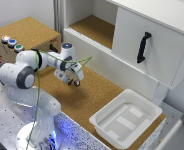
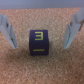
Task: Go towards the purple block and lift it
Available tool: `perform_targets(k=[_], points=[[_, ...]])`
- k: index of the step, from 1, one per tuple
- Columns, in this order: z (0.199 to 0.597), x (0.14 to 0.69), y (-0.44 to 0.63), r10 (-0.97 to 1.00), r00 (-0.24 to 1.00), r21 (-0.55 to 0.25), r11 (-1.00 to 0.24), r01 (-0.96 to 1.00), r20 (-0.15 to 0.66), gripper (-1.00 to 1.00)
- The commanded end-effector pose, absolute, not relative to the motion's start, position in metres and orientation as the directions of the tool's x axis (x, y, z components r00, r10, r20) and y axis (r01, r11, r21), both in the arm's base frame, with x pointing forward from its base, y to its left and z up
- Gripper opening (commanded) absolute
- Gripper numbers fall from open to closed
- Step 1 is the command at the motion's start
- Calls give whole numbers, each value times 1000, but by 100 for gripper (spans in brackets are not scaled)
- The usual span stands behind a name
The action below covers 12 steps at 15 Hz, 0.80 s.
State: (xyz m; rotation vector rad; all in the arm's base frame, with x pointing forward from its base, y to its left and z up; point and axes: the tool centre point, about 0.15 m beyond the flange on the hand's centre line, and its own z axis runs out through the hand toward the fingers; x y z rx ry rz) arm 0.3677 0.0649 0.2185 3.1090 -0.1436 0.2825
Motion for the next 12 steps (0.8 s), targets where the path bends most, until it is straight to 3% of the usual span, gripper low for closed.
perform_targets(k=[1, 12], points=[[195, 401, 59, -77, 993, -26, -997, -75, 90, -100], [224, 388, 71, -125, 985, 15, -992, -127, 117, -100]])
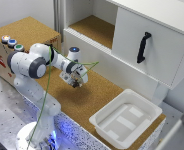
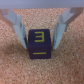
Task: Go towards the purple block and lift it
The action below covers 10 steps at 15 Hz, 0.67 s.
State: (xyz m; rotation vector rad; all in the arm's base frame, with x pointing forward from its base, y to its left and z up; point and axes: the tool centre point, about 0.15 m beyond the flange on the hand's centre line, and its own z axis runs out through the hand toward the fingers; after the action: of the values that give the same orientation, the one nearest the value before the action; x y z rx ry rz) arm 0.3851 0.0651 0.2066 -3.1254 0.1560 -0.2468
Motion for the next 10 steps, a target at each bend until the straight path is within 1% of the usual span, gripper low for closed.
perform_targets(k=[1, 4, 6, 7, 9, 10], points=[[229, 387, 72, -124, 985, 12, -992, -127, 123, -100], [248, 385, 82, -84, 988, 10, -996, -86, 126, -100], [250, 385, 92, 11, 995, 39, -999, 8, 100, -100], [247, 385, 96, 102, 992, 50, -994, 99, 80, -100], [235, 386, 97, 267, 962, 106, -959, 261, 51, -100], [230, 387, 92, 413, 909, 95, -908, 407, 55, -100]])
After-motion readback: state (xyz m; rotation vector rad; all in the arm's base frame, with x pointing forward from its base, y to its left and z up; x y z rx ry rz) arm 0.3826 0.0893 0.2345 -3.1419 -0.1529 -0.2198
